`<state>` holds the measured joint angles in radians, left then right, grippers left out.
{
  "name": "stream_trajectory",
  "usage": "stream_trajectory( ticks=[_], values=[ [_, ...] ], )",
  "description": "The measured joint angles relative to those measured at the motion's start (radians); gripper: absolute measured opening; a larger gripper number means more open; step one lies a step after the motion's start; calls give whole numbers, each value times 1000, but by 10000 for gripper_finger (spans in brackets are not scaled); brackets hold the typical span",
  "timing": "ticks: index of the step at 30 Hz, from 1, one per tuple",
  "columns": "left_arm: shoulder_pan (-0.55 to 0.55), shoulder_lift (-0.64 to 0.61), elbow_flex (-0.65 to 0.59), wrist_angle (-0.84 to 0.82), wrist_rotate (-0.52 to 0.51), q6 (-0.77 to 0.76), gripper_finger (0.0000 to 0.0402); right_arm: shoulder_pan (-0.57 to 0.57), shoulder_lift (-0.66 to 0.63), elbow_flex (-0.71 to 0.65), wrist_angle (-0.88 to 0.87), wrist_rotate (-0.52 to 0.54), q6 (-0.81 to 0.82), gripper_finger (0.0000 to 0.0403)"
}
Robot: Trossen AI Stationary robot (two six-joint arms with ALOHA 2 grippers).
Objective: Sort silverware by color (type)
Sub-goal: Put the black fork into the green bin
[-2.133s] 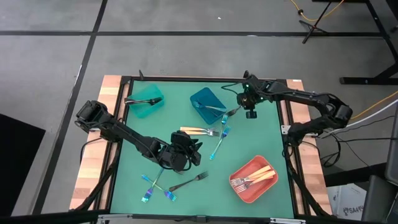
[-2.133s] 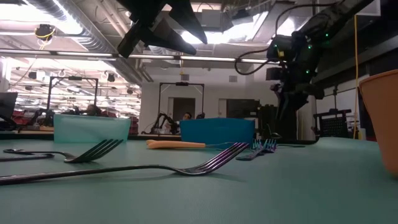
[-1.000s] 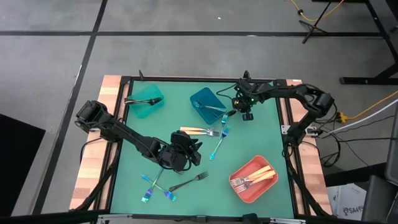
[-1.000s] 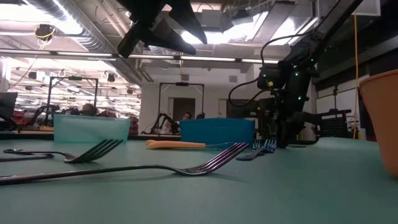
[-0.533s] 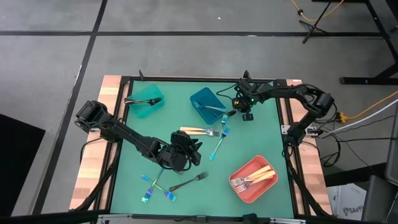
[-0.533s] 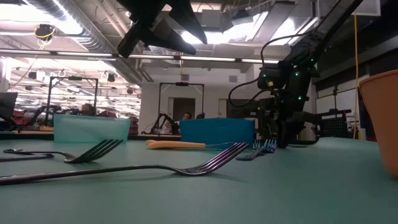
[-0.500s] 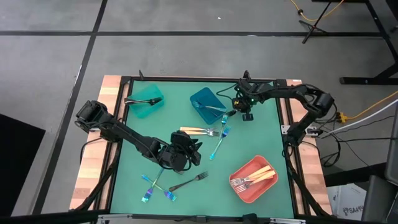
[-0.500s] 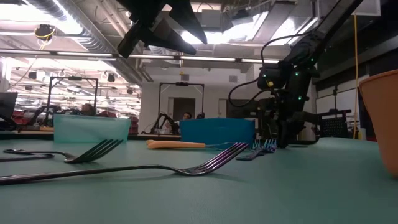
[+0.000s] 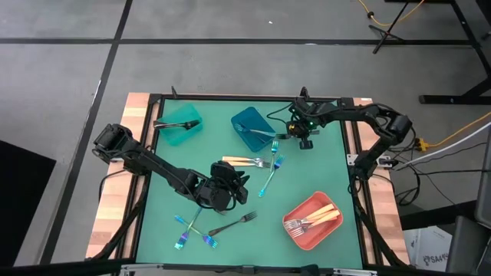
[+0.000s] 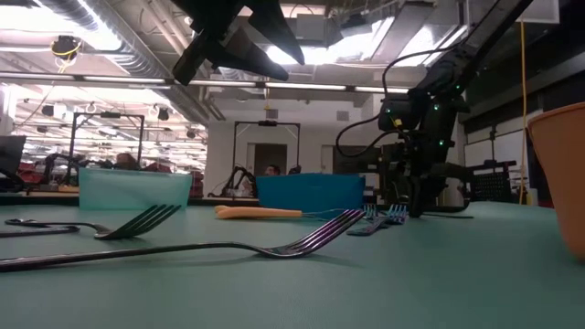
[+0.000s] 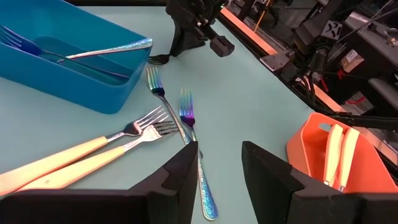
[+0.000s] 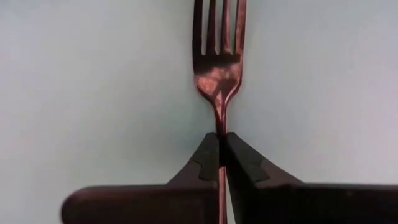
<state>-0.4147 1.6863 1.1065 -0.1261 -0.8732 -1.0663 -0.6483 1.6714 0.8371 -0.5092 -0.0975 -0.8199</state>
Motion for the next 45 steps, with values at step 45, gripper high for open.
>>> stream_trajectory(
  ticks=[45],
  values=[
    [2, 0, 0, 0, -6, 5, 118, 0, -444, -3, -99, 23, 166, 0]
  ],
)
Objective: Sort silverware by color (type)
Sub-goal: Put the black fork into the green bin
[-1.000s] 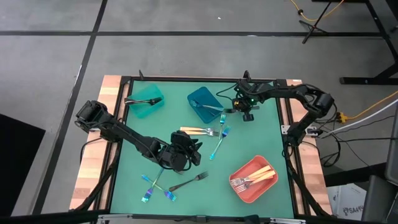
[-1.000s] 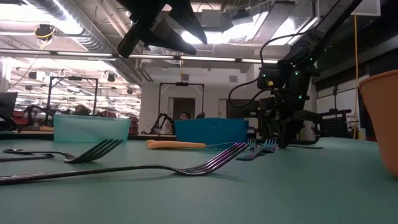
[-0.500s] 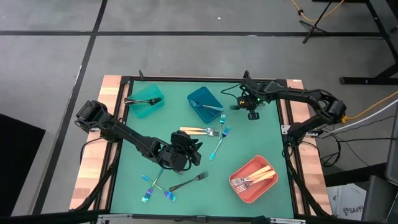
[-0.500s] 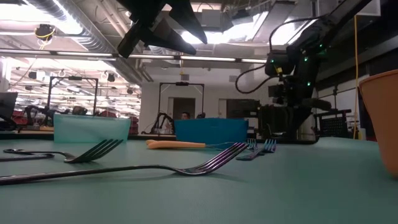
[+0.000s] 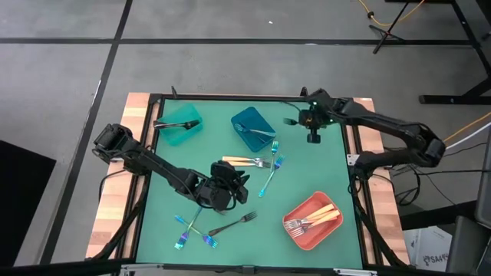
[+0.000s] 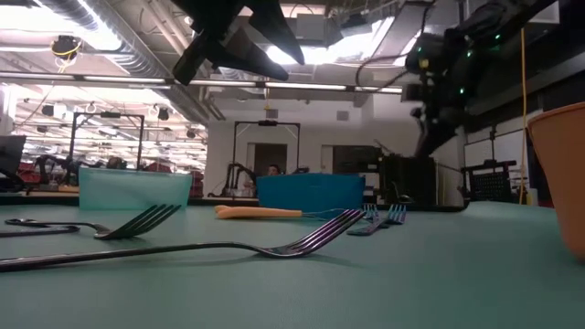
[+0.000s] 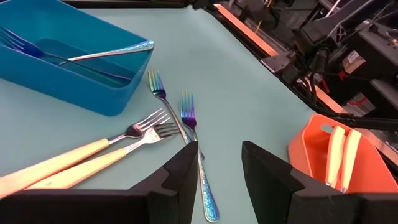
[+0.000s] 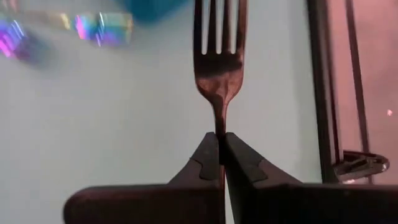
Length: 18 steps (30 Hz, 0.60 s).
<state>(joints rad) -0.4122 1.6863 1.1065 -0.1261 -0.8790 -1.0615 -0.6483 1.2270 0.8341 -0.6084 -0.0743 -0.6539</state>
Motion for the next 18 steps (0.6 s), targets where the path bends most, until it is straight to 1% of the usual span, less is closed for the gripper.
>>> stream_trajectory(
  ticks=[5, 10, 15, 18],
  values=[
    [9, 0, 0, 0, -1, 0, 118, 0, -62, 2, 103, -128, 120, 0],
    [21, 0, 0, 1, 0, 0, 118, 1, -74, 2, 256, -250, 277, 0],
    [34, 0, 0, 1, 0, 0, 118, 1, -74, 2, 377, -300, 436, 0],
    [43, 0, 0, 3, 0, 0, 118, 1, -74, 2, 423, -312, 529, 0]
  ],
)
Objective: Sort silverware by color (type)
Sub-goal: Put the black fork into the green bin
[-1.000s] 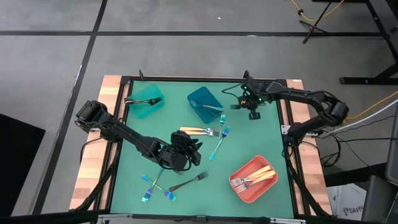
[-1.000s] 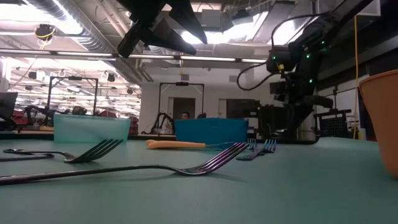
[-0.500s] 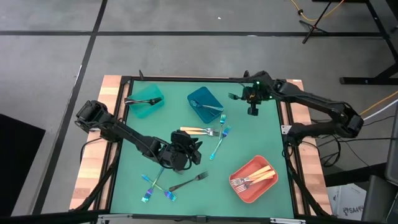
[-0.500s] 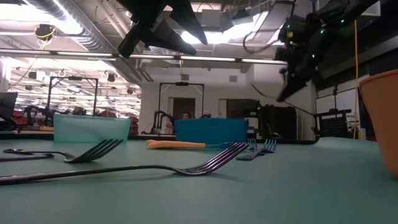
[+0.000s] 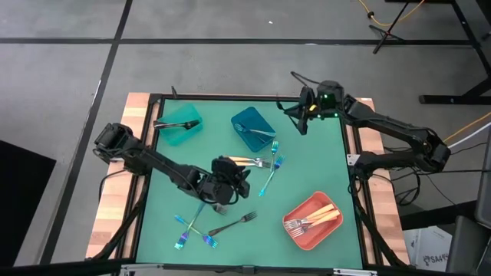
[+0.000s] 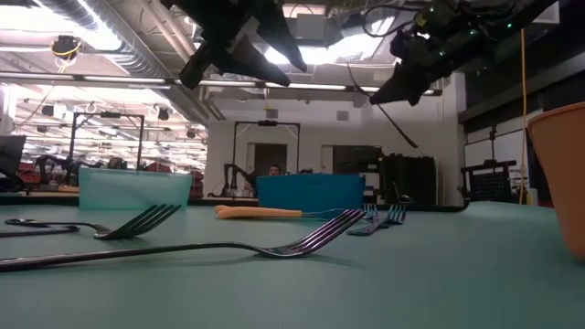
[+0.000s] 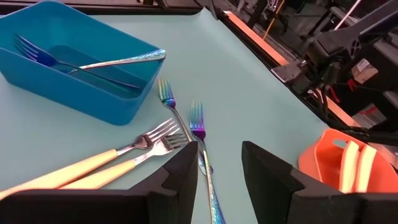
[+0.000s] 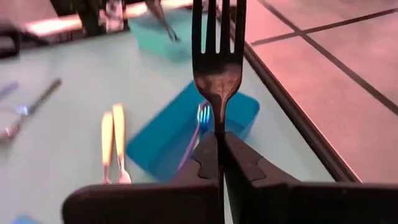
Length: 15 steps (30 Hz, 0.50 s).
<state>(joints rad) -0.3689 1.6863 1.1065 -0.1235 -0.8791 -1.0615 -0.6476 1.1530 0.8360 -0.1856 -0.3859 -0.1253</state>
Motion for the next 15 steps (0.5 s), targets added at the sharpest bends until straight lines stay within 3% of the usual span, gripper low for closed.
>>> stream_trajectory(
  ticks=[7, 15],
  values=[
    [33, 0, 0, 4, 1, 0, 118, 49, 1, 0, 31, 31, 132, 0],
    [62, 0, 0, 5, 2, 0, 118, 239, 5, 0, 139, 178, 208, 0]
  ],
)
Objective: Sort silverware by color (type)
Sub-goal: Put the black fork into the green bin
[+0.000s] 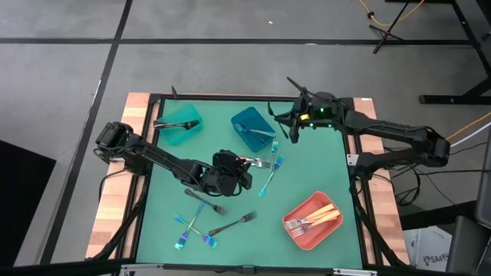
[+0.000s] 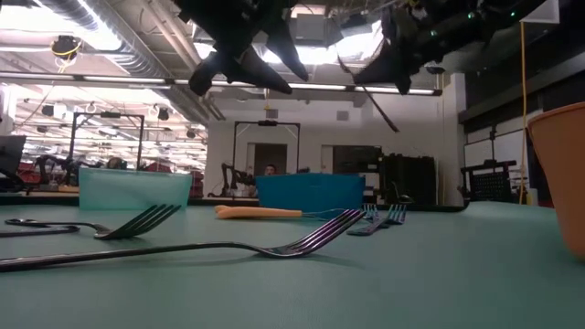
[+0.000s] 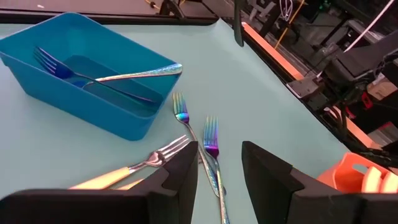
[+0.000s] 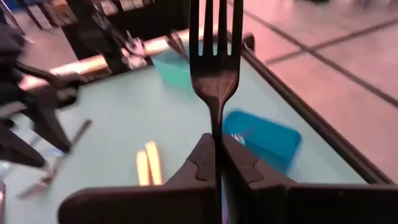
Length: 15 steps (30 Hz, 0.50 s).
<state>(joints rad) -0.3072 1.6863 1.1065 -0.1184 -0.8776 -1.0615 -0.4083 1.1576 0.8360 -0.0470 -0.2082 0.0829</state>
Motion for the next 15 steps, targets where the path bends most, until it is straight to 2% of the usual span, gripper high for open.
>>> stream_trajectory(
  ticks=[9, 15],
  values=[
    [0, 0, 0, 9, 0, 116, 118, 206, 3, 0, 153, 229, 51, 0],
    [0, 0, 0, 128, -2, 275, 118, 312, 46, 0, 227, 362, 52, 0]
  ],
)
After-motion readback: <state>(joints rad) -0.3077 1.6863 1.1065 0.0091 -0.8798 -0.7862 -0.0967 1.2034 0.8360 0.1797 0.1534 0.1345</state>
